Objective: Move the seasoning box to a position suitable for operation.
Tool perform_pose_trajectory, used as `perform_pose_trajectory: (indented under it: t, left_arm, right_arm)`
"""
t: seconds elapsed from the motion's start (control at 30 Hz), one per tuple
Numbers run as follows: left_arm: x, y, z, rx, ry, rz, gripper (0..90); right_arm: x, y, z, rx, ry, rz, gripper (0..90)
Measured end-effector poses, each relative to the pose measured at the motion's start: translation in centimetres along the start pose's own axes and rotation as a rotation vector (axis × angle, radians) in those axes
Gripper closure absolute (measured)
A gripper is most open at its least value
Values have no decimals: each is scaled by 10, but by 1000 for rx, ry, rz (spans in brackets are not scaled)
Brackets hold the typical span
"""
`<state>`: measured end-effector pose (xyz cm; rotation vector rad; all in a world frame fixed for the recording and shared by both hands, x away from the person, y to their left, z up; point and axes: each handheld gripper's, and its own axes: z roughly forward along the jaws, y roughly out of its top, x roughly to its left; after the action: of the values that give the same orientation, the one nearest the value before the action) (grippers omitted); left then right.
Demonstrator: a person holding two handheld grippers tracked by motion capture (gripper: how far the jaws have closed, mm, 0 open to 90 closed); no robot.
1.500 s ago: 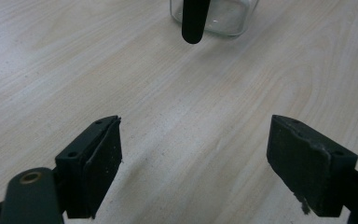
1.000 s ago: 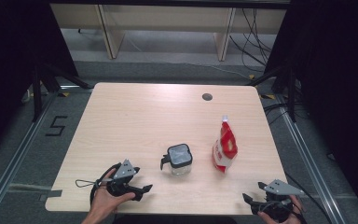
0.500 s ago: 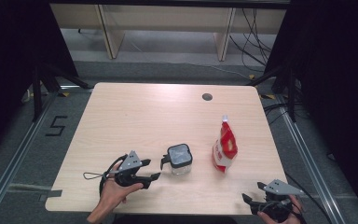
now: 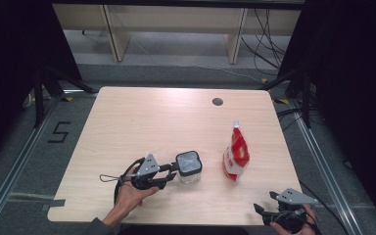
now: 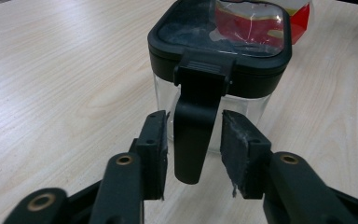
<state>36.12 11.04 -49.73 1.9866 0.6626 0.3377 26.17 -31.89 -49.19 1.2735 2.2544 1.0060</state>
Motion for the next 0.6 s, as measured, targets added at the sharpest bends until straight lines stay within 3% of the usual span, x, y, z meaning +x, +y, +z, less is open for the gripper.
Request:
perform_pose_trajectory:
  t: [0.1, 0.17, 0.27, 0.3, 0.37, 0.4, 0.5, 0.6]
  left_arm:
    - [2, 0, 3, -16, -12, 32, 678]
    - [3, 1, 3, -8, -6, 29, 704]
    - [5, 2, 2, 8, -8, 57, 711]
    - [4, 2, 3, -1, -10, 65, 713]
    - [4, 3, 3, 6, -8, 67, 714]
    - [5, 4, 3, 6, -18, 96, 717]
    - [3, 3, 2, 11, -43, 80, 720]
    - [2, 4, 1, 19, -55, 91, 722]
  right_arm:
    - [-2, 0, 1, -13, -5, -30, 265]
    - [1, 0, 1, -8, 2, -6, 265]
    - [1, 0, 1, -9, 3, -2, 265]
    - [-1, 1, 1, -16, -8, -32, 265]
    - [-1, 1, 1, -15, -8, -32, 265]
    - [-1, 1, 0, -12, -10, -34, 265]
    - [-1, 1, -1, -14, -7, -32, 265]
    - [-1, 1, 0, -15, -6, -32, 265]
